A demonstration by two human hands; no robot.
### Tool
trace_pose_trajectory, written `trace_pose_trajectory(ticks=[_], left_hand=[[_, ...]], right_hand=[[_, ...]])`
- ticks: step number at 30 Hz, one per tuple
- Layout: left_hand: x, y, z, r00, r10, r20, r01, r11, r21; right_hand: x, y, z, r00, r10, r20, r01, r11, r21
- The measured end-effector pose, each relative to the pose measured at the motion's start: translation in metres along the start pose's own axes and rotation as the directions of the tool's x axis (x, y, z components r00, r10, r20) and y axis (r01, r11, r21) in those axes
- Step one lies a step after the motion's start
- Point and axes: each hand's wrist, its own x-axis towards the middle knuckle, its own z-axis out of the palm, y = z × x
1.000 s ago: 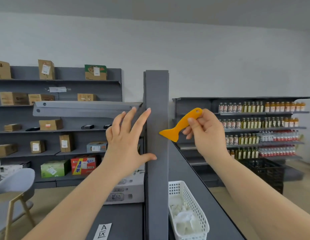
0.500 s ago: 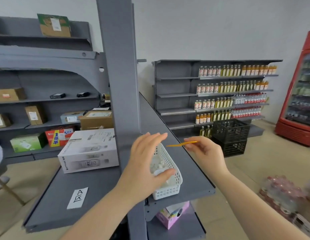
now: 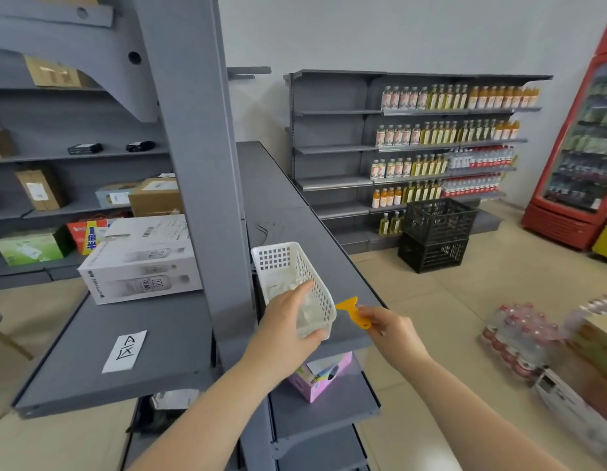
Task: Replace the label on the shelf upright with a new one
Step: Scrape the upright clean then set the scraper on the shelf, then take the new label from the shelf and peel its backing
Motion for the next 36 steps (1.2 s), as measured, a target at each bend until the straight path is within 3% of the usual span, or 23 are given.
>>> trace_pose_trajectory(ticks=[7,12,14,16,20,29,36], left_hand=[[-0.004,-0.007,0.006,0.999,-0.019,-0.034,0.020,0.999,0.043],[-0.006,-0.009,0.004,0.999,-0.032,-0.035,0.033,0.999,0.020],[-0.008,-0.009,0.002,0.999,-0.039,-0.028,0.040,0.999,0.005],[-0.011,-0.007,-0.002,0.999,-0.047,-0.012,0.047,0.999,-0.002],[-0.018,-0.004,-0.012,0.999,-0.031,-0.013,0.031,0.999,-0.029],[-0.087,-0.022,-0.070,0.989,-0.049,-0.137,0.042,0.997,-0.058],[-0.144,-0.094,-0.128,0.878,-0.340,-0.337,0.280,0.936,-0.214]], right_hand=[[0.006,0.023,0.015,0.969,-0.135,0.205,0.204,0.908,-0.366],[0.007,0.023,0.015,0.941,-0.012,0.338,0.195,0.835,-0.514],[0.001,0.011,0.011,0.948,-0.001,0.319,0.146,0.892,-0.429],[-0.005,-0.007,0.004,0.981,-0.041,0.189,0.089,0.962,-0.256],[-0.025,-0.053,-0.007,0.988,-0.141,0.057,0.143,0.989,-0.043],[-0.060,-0.142,0.027,0.932,-0.340,0.129,0.302,0.921,0.246],[-0.065,-0.187,0.125,0.755,-0.572,0.321,0.515,0.820,0.250]])
